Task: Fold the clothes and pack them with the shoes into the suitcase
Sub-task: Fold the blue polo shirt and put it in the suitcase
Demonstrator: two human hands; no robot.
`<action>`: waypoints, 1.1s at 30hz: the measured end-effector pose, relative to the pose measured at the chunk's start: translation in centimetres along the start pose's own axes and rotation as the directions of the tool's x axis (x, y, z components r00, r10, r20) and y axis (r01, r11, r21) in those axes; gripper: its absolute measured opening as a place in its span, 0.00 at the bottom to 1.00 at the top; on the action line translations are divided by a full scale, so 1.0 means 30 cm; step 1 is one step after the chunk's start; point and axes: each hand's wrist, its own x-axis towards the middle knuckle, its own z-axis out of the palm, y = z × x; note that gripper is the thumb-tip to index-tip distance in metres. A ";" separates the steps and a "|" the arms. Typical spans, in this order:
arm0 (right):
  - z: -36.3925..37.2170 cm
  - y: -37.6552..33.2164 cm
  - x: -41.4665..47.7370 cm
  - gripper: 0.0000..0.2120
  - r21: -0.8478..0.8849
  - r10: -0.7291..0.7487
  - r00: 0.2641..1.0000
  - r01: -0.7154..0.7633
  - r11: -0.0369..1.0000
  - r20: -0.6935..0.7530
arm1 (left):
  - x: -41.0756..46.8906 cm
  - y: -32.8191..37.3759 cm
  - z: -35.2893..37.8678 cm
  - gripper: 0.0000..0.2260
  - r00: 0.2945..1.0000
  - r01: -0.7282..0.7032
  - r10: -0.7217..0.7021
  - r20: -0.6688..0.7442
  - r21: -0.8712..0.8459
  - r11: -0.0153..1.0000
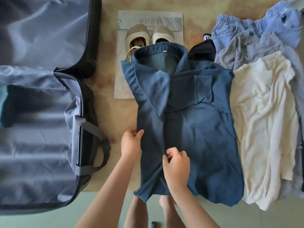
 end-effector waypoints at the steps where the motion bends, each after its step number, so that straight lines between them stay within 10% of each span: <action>1: -0.008 0.005 -0.003 0.05 0.011 0.025 1.000 -0.025 1.000 0.007 | 0.005 -0.003 -0.004 0.11 1.000 0.015 -0.015 -0.009 -0.016 1.000; 16: -0.107 -0.314 0.377 0.22 0.464 -0.034 0.996 0.068 0.883 -0.081 | 0.148 0.182 -0.039 0.21 0.993 -0.119 0.114 -0.033 -0.329 0.937; 25: -0.127 -0.390 0.505 0.11 0.383 -0.061 0.994 0.089 0.919 -0.086 | 0.280 0.325 -0.098 0.10 0.975 -0.130 0.189 0.114 -0.395 0.909; 33: -0.131 -0.399 0.559 0.08 0.328 -0.126 0.966 0.197 0.924 -0.225 | 0.273 0.367 -0.100 0.11 0.961 -0.266 0.270 -0.057 -0.448 0.854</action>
